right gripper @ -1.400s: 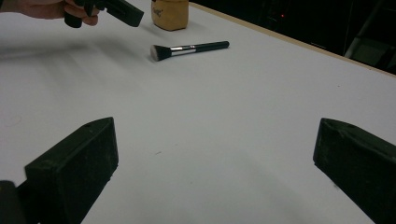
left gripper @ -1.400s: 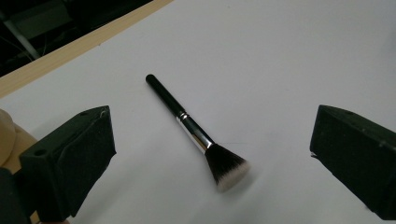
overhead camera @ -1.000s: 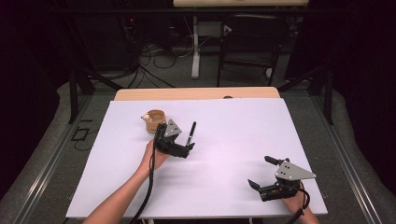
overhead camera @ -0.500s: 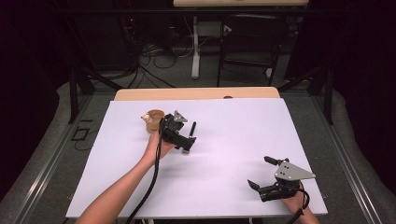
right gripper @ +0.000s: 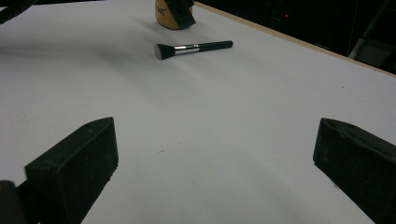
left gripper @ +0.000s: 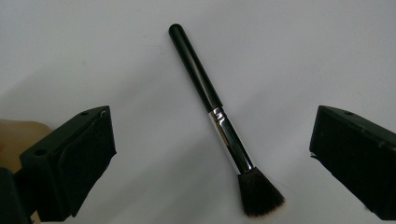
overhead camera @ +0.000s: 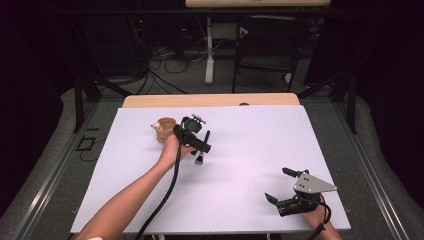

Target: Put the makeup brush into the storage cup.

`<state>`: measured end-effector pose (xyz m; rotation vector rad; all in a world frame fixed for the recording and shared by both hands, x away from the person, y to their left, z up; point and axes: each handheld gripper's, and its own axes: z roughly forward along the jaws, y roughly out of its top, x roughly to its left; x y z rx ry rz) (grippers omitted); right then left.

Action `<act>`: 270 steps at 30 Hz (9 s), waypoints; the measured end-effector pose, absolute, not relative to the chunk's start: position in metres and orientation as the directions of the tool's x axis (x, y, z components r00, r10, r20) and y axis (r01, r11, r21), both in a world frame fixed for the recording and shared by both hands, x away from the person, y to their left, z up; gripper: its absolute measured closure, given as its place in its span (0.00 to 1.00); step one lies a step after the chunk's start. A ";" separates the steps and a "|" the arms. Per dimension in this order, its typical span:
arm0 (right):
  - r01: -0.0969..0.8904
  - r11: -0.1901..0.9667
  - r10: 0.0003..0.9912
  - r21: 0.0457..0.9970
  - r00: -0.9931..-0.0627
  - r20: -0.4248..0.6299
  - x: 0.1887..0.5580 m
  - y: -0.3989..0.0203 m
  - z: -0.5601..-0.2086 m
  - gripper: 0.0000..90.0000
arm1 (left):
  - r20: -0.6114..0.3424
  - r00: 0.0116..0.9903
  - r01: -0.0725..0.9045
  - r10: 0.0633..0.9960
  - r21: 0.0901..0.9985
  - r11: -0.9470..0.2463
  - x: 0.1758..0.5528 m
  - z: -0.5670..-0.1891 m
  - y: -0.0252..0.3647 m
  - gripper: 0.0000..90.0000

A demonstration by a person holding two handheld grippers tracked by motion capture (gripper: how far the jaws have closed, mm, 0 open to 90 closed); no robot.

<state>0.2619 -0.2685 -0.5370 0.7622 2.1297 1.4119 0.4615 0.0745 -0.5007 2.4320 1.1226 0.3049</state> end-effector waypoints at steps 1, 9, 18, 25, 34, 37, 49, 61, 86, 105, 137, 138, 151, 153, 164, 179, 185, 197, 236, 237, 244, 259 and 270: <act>0.188 0.317 0.673 0.929 -0.735 -0.081 0.262 -0.269 -0.537 0.00 | 0.014 0.640 0.673 0.768 0.472 -0.569 0.463 -0.500 0.073 0.00; 0.187 0.319 0.671 0.929 -0.736 -0.082 0.261 -0.269 -0.536 0.00 | 0.004 0.620 0.710 0.785 0.423 -0.563 0.472 -0.497 0.064 0.02; 0.187 0.318 0.672 0.929 -0.736 -0.082 0.261 -0.269 -0.537 0.00 | -0.072 0.603 0.754 0.795 0.376 -0.538 0.483 -0.499 0.063 0.28; 0.190 0.320 0.673 0.928 -0.735 -0.081 0.262 -0.268 -0.537 0.00 | -0.099 0.596 0.776 0.797 0.326 -0.540 0.487 -0.506 0.063 0.41; 0.193 0.326 0.670 0.925 -0.737 -0.083 0.263 -0.268 -0.538 0.00 | -0.123 0.603 0.783 0.788 0.280 -0.556 0.491 -0.513 0.063 0.59; 0.195 0.327 0.671 0.925 -0.737 -0.082 0.263 -0.267 -0.538 0.00 | -0.125 0.612 0.778 0.781 0.271 -0.567 0.490 -0.515 0.061 0.65; 0.199 0.328 0.669 0.923 -0.739 -0.079 0.264 -0.267 -0.539 0.00 | -0.121 0.608 0.784 0.785 0.248 -0.569 0.493 -0.520 0.060 0.75; 0.200 0.330 0.672 0.923 -0.736 -0.081 0.263 -0.269 -0.538 0.00 | -0.120 0.619 0.778 0.776 0.230 -0.585 0.493 -0.524 0.061 0.81; 0.248 0.302 0.689 0.921 -0.725 -0.031 0.269 -0.269 -0.541 0.00 | -0.002 0.805 0.556 0.593 0.350 -0.754 0.467 -0.481 0.078 0.87; 0.305 0.361 0.683 0.881 -0.730 -0.027 0.279 -0.262 -0.539 0.00 | 0.024 0.902 0.393 0.432 0.370 -0.842 0.422 -0.472 0.086 0.87; 0.353 0.365 0.622 0.861 -0.781 0.056 0.297 -0.240 -0.524 0.00 | 0.063 0.965 0.218 0.254 0.339 -0.915 0.357 -0.480 0.084 0.87; 0.349 0.370 0.610 0.861 -0.791 0.059 0.300 -0.234 -0.521 0.00 | 0.076 0.971 0.190 0.226 0.330 -0.925 0.355 -0.478 0.080 0.87; 0.318 0.463 0.501 0.828 -0.864 0.052 0.321 -0.181 -0.517 0.00 | 0.117 0.987 0.071 0.112 0.309 -0.948 0.343 -0.478 0.060 0.87; 0.310 0.479 0.483 0.821 -0.874 0.049 0.323 -0.171 -0.519 0.12 | 0.119 0.988 0.054 0.094 0.306 -0.951 0.342 -0.479 0.058 0.87; 0.304 0.491 0.468 0.816 -0.883 0.048 0.317 -0.166 -0.526 0.52 | 0.136 0.990 -0.015 0.024 0.283 -0.959 0.339 -0.484 0.041 0.87; 0.322 0.494 0.421 0.807 -0.901 0.102 0.320 -0.171 -0.531 0.75 | 0.148 0.988 -0.084 -0.042 0.292 -0.953 0.337 -0.483 0.036 0.87; 0.314 0.523 0.412 0.792 -0.907 0.087 0.320 -0.169 -0.533 0.78 | 0.152 0.987 -0.098 -0.055 0.291 -0.952 0.335 -0.482 0.036 0.87; 0.298 0.582 0.406 0.756 -0.912 0.047 0.319 -0.159 -0.539 0.63 | 0.166 0.984 -0.112 -0.064 0.295 -0.949 0.335 -0.480 0.036 0.87; 0.226 0.609 0.349 0.760 -0.937 -0.001 0.306 -0.161 -0.535 0.88 | 0.062 0.971 0.151 0.230 0.585 -0.797 0.346 -0.484 0.093 0.05; 0.229 0.606 0.354 0.761 -0.935 0.000 0.306 -0.162 -0.535 0.88 | 0.067 0.969 0.156 0.239 0.587 -0.795 0.345 -0.486 0.095 0.04; 0.245 0.593 0.376 0.767 -0.927 0.005 0.305 -0.167 -0.535 0.88 | 0.041 0.947 0.213 0.319 0.664 -0.716 0.341 -0.493 0.110 0.01; 0.279 0.567 0.443 0.775 -0.897 -0.001 0.306 -0.170 -0.535 0.88 | 0.014 0.903 0.275 0.430 0.750 -0.601 0.333 -0.516 0.117 0.00; 0.298 0.505 0.500 0.810 -0.866 0.006 0.305 -0.169 -0.530 0.88 | -0.049 0.877 0.321 0.477 0.799 -0.508 0.340 -0.520 0.122 0.00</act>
